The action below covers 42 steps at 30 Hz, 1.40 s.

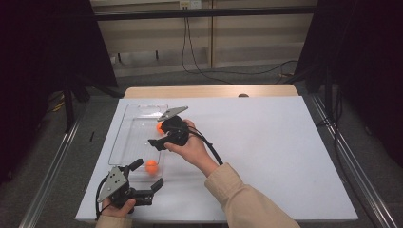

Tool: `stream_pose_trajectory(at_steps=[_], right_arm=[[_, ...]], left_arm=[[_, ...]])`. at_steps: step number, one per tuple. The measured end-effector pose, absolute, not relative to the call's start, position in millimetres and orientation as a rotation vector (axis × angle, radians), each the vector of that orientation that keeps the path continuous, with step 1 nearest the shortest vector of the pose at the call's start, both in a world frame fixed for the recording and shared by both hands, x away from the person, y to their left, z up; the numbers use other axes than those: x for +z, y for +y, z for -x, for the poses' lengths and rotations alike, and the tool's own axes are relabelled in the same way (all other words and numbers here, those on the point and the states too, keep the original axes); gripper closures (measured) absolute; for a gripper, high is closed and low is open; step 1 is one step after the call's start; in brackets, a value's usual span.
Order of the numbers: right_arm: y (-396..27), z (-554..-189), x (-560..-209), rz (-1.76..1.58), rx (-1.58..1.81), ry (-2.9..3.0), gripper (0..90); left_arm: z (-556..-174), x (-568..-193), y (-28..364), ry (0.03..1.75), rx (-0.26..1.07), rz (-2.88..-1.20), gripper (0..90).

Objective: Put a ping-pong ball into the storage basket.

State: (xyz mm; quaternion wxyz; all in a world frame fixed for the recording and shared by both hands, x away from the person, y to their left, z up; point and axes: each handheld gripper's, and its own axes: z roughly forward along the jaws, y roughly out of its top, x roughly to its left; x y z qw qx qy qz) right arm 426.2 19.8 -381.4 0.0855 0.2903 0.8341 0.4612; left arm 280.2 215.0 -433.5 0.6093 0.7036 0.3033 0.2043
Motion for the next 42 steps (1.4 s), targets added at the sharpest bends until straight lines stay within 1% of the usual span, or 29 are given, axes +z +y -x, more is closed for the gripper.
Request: stream_pose_trajectory(at_steps=[7,11,22,42], right_arm=[[-3.3,-420.8,-379.5,-0.898,1.438,2.441,16.8],[-19.0,-415.2,-379.5,-0.887,1.449,2.416,13.7],[-61.5,-404.3,-382.9,-0.924,1.459,2.373,10.7],[-114.1,-383.2,-391.8,-0.944,1.491,2.316,8.4]], left_arm=[[-280.9,-433.5,215.7,0.696,0.477,-1.632,1.1],[-281.9,-433.7,215.1,0.7,0.476,-1.625,1.1],[-281.4,-433.5,215.3,0.704,0.48,-1.627,1.1],[-280.9,-433.9,215.0,0.705,0.478,-1.631,1.1]])
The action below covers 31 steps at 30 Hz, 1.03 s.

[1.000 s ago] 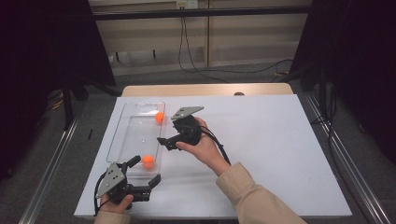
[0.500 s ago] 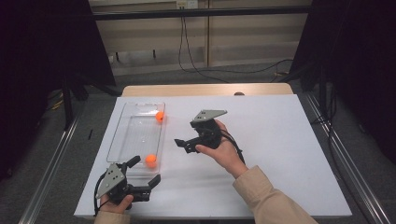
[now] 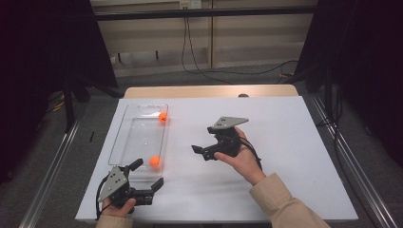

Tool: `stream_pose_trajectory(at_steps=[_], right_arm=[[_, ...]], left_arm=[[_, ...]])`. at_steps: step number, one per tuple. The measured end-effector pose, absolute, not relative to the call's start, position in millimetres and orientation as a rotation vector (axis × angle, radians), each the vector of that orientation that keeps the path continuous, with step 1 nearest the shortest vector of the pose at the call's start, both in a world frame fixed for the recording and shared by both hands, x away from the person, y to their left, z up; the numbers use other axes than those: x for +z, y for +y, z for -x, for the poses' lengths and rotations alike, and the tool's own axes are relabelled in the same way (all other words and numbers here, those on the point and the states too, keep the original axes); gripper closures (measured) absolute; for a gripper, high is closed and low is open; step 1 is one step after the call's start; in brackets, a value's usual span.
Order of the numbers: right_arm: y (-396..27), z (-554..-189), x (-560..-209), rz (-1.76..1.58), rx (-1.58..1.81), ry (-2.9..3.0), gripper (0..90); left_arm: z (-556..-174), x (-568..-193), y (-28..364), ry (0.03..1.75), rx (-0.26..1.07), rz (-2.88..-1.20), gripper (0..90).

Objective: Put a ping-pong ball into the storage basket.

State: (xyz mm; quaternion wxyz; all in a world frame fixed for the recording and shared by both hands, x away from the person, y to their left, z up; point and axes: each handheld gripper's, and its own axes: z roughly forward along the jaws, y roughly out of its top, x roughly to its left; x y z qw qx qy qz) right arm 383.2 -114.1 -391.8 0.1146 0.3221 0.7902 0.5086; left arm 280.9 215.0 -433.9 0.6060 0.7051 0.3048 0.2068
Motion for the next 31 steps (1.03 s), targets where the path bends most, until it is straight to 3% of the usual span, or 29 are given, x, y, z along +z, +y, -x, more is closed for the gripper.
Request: stream_pose_trajectory(at_steps=[21,31], right_arm=[[-220.3,-333.9,-418.1,-1.05,1.497,2.184,7.6],[-288.9,-279.3,-440.6,-1.096,1.519,2.061,6.7]], left_arm=[[-280.7,-434.5,214.2,0.71,0.481,-1.63,1.1],[-281.0,-434.7,215.9,0.718,0.485,-1.625,1.1]])
